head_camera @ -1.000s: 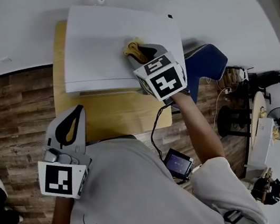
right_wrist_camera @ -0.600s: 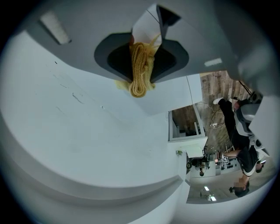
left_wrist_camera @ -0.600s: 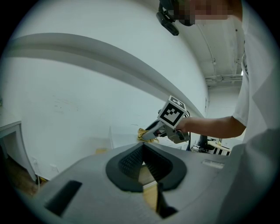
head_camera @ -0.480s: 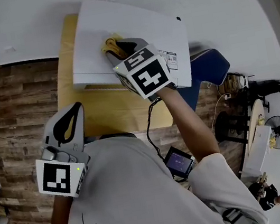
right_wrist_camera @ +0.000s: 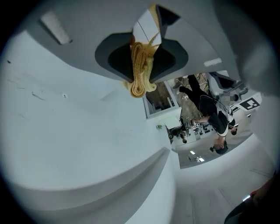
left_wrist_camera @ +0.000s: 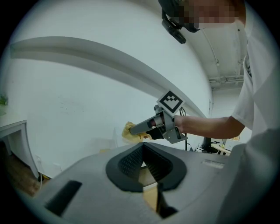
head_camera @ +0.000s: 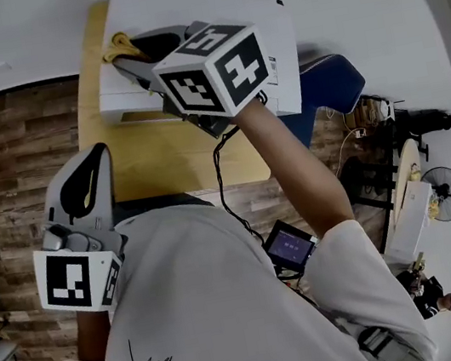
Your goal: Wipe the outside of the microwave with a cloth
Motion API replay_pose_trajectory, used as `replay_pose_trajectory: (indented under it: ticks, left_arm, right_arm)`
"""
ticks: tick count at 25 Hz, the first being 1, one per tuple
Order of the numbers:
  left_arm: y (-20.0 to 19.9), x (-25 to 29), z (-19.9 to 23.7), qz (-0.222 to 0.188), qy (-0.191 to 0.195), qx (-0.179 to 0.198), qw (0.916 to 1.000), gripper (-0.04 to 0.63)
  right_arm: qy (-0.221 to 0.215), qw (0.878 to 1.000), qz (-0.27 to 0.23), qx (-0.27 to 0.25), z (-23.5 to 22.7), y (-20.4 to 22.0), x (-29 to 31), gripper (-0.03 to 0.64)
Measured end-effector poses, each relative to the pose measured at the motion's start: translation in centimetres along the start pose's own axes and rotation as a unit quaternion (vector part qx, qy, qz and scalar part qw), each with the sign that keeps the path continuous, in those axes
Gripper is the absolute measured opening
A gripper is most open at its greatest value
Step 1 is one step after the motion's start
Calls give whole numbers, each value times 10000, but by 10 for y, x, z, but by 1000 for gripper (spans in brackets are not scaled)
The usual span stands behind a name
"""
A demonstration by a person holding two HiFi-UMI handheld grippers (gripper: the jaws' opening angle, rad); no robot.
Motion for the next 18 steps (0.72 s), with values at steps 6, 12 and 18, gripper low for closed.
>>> replay_pose_trajectory:
  ticks: [6, 12, 18]
  left_arm:
    - [7, 11, -4, -12, -36, -60, 10000, -6]
    - [9, 18, -24, 36, 214, -76, 9997, -6]
    - [-6, 10, -62, -148, 174, -76, 9997, -6]
  right_arm:
    - [257, 9972, -614, 334, -16, 6, -54, 115]
    - [579, 9905, -1149, 494, -19, 20, -101, 114]
    - [923, 9775, -1757, 717, -10, 45, -172, 114]
Point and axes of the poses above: the fingertips, and each gripper's own axes: x forward along the fingers, z to its left, y out of its underside, the point moved 10 cm from there along -x, backward along the fingers, and after that the axes turned 5 degrees about -z, right-handed, at the moved point
